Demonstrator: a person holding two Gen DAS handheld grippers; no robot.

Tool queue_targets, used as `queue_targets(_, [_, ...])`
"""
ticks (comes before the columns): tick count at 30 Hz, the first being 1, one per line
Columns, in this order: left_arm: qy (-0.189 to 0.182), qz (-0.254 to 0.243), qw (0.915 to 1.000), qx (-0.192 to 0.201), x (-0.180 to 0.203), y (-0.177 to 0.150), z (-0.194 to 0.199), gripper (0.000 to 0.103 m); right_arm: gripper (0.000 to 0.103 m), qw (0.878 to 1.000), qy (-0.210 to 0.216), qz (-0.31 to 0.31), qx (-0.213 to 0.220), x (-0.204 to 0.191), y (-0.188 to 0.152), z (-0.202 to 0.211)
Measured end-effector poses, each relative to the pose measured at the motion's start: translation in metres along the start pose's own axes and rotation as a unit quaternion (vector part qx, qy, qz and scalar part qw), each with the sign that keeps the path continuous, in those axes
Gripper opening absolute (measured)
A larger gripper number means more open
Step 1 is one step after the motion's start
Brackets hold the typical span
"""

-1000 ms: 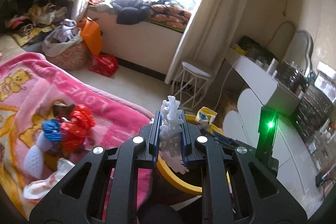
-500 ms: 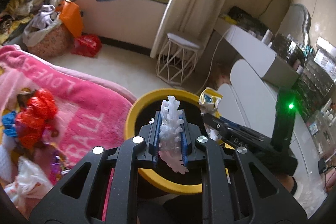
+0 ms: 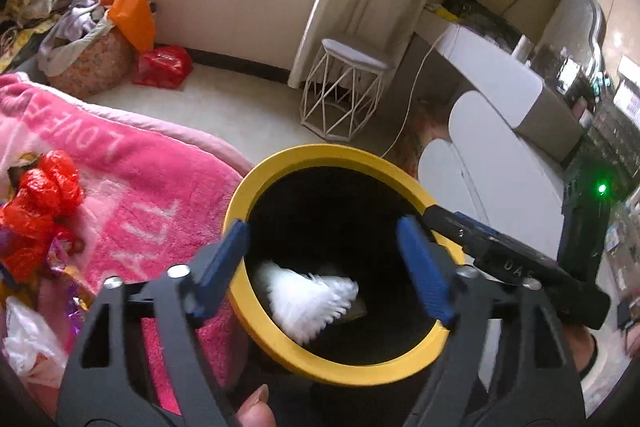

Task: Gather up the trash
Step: 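Carry both items over the bin and open both grippers to drop them, then move both tools back over the trash on the blanket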

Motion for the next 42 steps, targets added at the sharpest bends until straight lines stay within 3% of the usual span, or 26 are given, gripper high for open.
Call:
queue_targets(6, [0.007, 0.016, 0.9994, 0.030, -0.008, 0.005, 0.018, 0.092, 0.067, 1.000, -0.021, 0.014, 0.011, 0.000, 0.001, 0.008])
queue_targets(9, [0.015, 0.017, 0.9987, 0.045, -0.011, 0.007, 0.029, 0.092, 0.072, 0.999, -0.029, 0.027, 0.024, -0.007, 0.002, 0.016])
queue_targets(24, [0.047, 0.026, 0.9933, 0.102, -0.037, 0.016, 0.078, 0.092, 0.076, 0.996, -0.012, 0.071, 0.048, -0.050, 0.015, 0.030])
queue_targets(42, [0.093, 0.080, 0.9784, 0.166, -0.104, 0.023, 0.130, 0.092, 0.081, 0.986, 0.026, 0.145, 0.075, -0.131, 0.016, 0.036])
Point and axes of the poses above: each gripper's, at about its wrist camera, not at the fingertips, and z roughly against the way its jaws point, x to its right, y to its top, the point moved 2 cm from there along -z, roughly the way its jaws point, and after that the axes turned 12 degrees about z, right-handed, at the moved point
